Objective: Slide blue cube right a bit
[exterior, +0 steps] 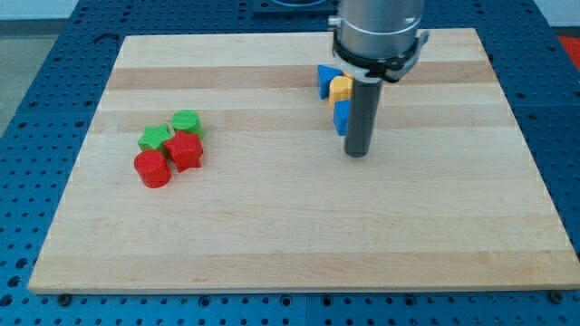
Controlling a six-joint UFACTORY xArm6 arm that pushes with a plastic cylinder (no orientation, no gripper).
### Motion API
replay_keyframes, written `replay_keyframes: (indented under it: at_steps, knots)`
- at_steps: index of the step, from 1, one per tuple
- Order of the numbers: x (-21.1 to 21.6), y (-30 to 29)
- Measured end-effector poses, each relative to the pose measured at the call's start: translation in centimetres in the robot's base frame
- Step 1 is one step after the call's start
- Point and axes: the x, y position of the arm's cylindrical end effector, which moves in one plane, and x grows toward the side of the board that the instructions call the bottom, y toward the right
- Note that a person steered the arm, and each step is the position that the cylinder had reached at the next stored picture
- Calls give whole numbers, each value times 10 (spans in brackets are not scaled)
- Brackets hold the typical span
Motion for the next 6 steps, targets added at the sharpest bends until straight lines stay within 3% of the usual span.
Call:
replay_keyframes:
  at_steps: [1, 3, 6]
  knots:
    - [-1, -4]
    - [-9, -77]
    - [-50, -20]
